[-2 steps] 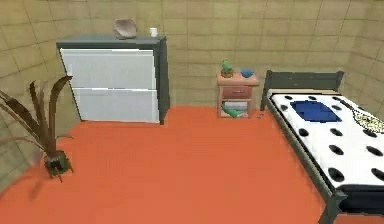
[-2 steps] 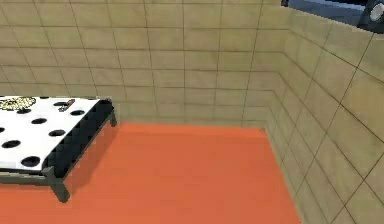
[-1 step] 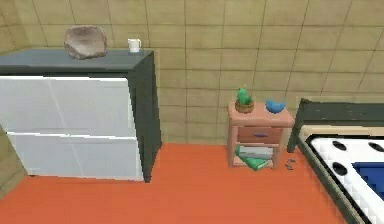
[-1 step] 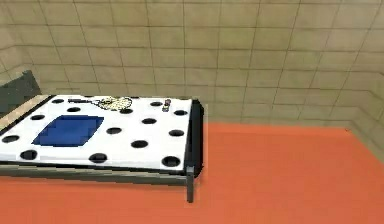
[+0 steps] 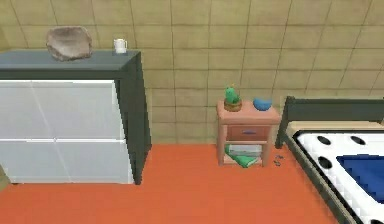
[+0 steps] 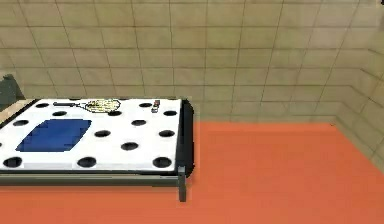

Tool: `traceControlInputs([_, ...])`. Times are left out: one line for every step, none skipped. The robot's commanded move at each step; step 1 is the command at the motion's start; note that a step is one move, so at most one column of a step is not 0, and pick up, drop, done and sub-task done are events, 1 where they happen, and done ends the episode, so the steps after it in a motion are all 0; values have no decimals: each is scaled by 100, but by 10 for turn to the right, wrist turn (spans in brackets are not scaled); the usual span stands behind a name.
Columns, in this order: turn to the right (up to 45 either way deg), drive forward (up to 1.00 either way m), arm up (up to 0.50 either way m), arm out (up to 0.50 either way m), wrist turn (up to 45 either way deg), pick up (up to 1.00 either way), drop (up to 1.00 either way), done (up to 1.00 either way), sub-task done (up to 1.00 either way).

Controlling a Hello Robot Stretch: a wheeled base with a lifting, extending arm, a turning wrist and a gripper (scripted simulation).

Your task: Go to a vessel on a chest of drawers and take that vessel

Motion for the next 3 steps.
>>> traceControlInputs([0,65,0,0,0,0,0,0,0])
traceControlInputs([-60,0,0,0,0,0,0,0,0])
traceControlInputs([0,45,0,0,0,0,0,0,0])
